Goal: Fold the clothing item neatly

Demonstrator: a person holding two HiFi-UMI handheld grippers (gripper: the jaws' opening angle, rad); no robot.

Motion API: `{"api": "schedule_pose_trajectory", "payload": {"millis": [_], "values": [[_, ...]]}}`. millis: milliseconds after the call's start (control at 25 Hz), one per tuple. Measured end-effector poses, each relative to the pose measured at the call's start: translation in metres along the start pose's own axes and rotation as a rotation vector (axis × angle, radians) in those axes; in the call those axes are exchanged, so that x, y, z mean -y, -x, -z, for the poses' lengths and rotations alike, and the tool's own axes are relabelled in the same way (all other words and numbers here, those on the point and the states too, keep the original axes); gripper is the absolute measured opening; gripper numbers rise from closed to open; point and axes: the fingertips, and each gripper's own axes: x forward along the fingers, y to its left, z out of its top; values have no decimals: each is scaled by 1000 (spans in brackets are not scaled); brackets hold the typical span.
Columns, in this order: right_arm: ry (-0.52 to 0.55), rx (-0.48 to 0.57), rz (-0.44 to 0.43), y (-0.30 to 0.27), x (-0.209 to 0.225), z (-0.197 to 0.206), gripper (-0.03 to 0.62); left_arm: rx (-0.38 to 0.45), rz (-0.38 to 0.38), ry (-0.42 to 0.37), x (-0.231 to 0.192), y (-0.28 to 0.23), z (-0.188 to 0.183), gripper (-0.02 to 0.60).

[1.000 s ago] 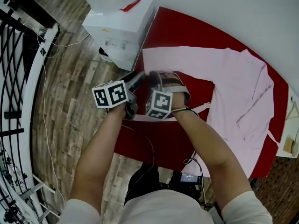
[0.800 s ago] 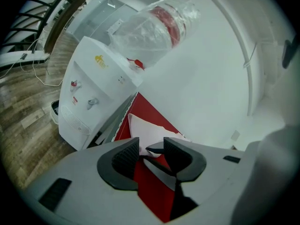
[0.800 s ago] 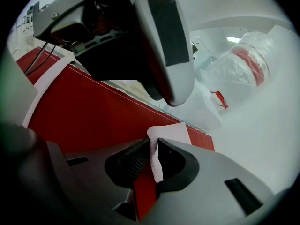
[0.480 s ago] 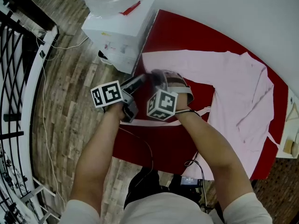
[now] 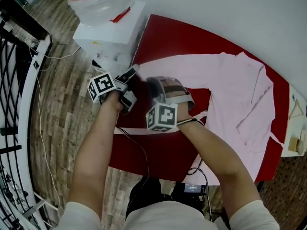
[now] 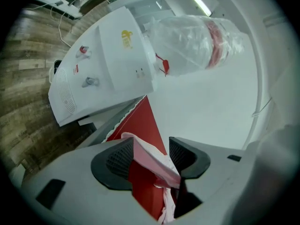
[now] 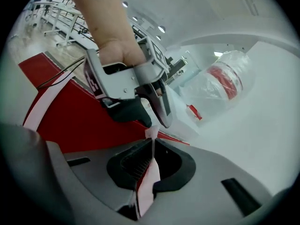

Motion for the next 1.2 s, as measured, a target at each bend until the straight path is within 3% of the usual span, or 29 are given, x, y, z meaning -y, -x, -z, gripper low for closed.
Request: {"api": "schedule_pose_trajectory", "payload": {"millis": [160,240,600,840,1200], "values": [[20,9,7,8,-7,2,29,-27,-93,-18,-18,-11,-2,216],[1,5,15,10,-6,6,29,-58,-104,-9,-19,-14,2,216],[-96,-26,51,8,16,23,29,-184,-14,74,-4,6,40,216],[-99,-27,52,8,17,24,29,-141,31,165,-2,2,41,216],[-131,-33,74,8,29,27,29,-125,74,221,6,7,51,216]]}}
